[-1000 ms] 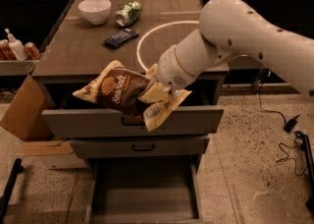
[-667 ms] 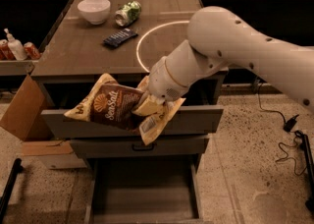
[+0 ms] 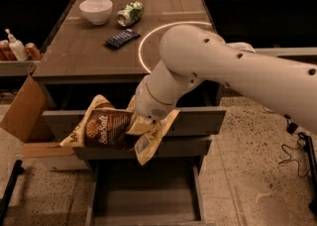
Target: Place brown chip bag into bottom drawer
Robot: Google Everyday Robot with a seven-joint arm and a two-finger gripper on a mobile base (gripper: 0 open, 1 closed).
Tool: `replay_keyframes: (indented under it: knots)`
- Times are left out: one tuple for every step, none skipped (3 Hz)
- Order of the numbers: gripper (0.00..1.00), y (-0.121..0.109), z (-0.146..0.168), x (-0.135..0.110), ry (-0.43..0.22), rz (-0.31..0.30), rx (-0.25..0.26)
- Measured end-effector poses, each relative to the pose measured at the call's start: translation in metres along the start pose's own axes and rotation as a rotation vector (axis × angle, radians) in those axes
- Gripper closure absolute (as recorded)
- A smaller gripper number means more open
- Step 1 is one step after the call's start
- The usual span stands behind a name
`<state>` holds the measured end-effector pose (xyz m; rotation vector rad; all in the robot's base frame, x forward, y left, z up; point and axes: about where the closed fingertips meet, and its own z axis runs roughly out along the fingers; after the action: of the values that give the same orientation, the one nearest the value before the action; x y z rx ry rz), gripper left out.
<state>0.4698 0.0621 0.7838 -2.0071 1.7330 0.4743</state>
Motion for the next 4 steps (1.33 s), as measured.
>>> replay_keyframes:
  knots:
    - [1.0,0.009,0.031,0.012,0.035,0.038,-0.046]
    - [1.0,0.006,0.053,0.028,0.095,0.102,-0.047]
    - [1.0,-0.006,0.059,0.043,0.131,0.178,0.003]
    - [1.0,-0.029,0.057,0.053,0.153,0.246,0.101]
